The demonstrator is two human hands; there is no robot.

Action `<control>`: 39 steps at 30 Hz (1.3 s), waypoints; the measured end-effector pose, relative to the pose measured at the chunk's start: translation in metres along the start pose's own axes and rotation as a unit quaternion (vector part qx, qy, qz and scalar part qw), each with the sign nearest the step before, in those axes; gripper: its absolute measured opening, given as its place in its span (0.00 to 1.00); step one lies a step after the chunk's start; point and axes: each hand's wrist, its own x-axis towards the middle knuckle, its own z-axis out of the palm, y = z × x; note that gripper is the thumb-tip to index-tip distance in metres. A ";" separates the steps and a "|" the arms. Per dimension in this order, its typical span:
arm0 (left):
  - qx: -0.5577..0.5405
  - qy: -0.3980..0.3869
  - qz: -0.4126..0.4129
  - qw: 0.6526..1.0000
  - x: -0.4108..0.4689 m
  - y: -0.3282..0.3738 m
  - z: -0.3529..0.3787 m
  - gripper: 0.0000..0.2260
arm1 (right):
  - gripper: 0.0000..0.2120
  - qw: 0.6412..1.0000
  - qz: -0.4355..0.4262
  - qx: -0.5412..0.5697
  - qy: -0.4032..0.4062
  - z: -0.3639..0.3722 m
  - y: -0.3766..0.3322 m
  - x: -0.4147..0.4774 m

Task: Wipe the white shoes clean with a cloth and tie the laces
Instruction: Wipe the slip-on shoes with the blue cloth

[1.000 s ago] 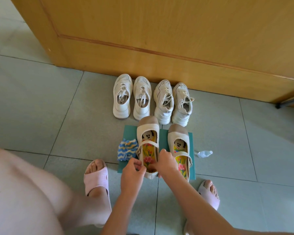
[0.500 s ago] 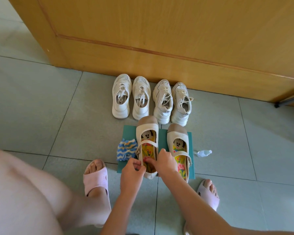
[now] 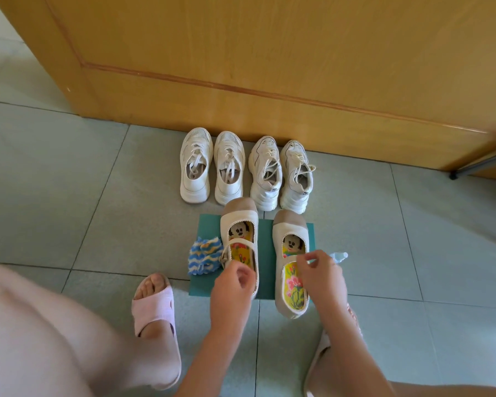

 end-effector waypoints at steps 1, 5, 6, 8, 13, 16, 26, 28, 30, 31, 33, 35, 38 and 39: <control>-0.003 -0.031 0.000 1.000 -0.003 0.007 0.007 0.04 | 0.11 1.000 0.018 0.022 -0.009 -0.006 0.008 0.002; 0.012 -0.128 -0.013 0.992 -0.016 0.023 0.036 0.09 | 0.10 0.997 0.033 0.060 -0.034 -0.012 0.025 0.002; 0.030 -0.132 -0.015 0.991 -0.017 0.025 0.041 0.11 | 0.09 0.997 0.029 0.061 -0.040 -0.011 0.027 0.001; 0.079 -0.125 -0.029 0.989 -0.016 0.026 0.047 0.13 | 0.08 0.996 0.024 0.062 -0.053 -0.010 0.031 -0.002; 0.068 -0.148 -0.066 0.984 -0.012 0.027 0.055 0.11 | 0.12 0.995 0.045 0.036 -0.085 -0.011 0.039 -0.007; -0.149 -0.171 -0.132 0.965 -0.010 0.032 0.050 0.09 | 0.18 0.993 0.056 0.031 -0.096 -0.016 0.040 -0.008; -0.169 -0.123 -0.088 0.974 -0.017 0.029 0.052 0.03 | 0.13 0.965 0.120 0.175 -0.152 -0.025 0.051 -0.006; -0.054 -0.086 -0.036 0.994 -0.018 0.022 0.057 0.02 | 0.10 0.969 0.103 0.182 -0.129 -0.023 0.051 -0.008; 0.033 -0.075 -0.005 0.997 -0.017 0.016 0.061 0.04 | 0.07 0.977 0.086 0.159 -0.110 -0.021 0.050 -0.012; 0.062 -0.077 -0.001 0.995 -0.017 0.015 0.062 0.06 | 0.07 0.981 0.081 0.144 -0.099 -0.019 0.049 -0.013; 0.102 -0.086 -0.004 0.991 -0.017 0.015 0.063 0.09 | 0.07 0.989 0.081 0.109 -0.064 -0.012 0.051 -0.015; 0.112 -0.095 -0.007 0.989 -0.017 0.014 0.064 0.08 | 0.07 0.992 0.088 0.084 -0.023 -0.004 0.053 -0.016; 0.117 -0.109 -0.006 0.987 -0.015 0.012 0.064 0.08 | 0.08 0.993 0.091 0.076 0.019 0.009 0.052 -0.018; 0.115 -0.114 -0.008 0.987 -0.014 0.012 0.064 0.09 | 0.07 0.993 0.090 0.074 0.030 0.013 0.051 -0.019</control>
